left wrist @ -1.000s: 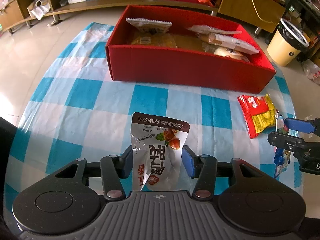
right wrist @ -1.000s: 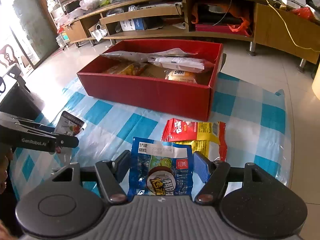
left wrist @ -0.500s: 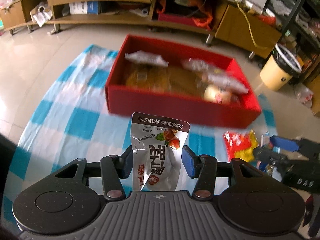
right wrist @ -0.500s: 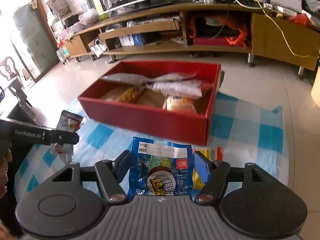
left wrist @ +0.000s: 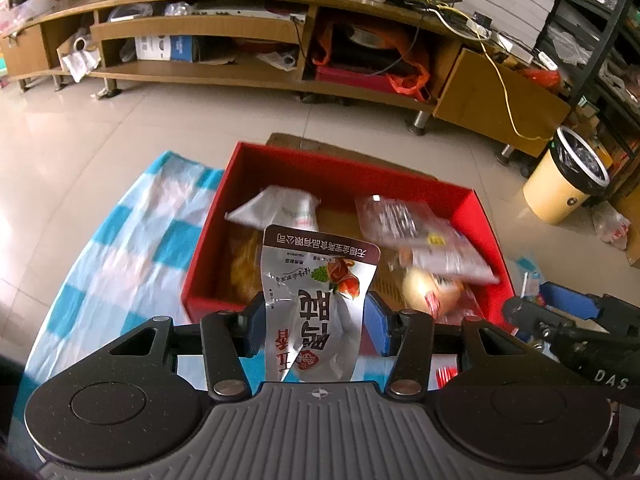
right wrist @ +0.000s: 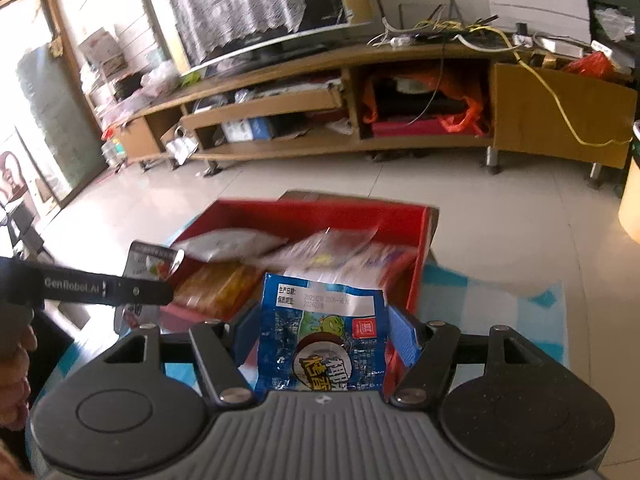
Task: Organize snacks
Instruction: 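Carry the white pouch and blue packet over the red box with both tools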
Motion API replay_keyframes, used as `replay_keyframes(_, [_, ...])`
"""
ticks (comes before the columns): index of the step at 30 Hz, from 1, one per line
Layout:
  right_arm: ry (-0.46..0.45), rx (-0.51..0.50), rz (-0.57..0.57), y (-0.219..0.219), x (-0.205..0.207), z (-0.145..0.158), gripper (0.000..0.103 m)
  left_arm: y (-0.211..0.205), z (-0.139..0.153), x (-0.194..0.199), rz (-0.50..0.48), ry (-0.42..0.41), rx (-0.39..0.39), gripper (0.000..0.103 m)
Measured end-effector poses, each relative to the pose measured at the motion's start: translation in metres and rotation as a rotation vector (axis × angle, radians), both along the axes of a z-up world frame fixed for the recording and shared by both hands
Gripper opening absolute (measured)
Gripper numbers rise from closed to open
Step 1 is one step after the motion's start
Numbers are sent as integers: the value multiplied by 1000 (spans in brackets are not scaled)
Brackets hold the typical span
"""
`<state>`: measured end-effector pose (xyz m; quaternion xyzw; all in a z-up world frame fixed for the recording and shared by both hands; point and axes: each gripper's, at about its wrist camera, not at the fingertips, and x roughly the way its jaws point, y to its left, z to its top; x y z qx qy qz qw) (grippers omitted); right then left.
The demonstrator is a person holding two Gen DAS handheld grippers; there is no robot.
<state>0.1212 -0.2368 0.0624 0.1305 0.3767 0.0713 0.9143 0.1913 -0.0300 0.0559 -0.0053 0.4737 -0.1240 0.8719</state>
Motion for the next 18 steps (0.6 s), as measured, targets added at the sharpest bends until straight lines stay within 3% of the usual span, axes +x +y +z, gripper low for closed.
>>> replay_keyframes(18, [-23, -46, -56, -2, 61, -25, 67, -13, -24, 42, 21, -3, -3, 62])
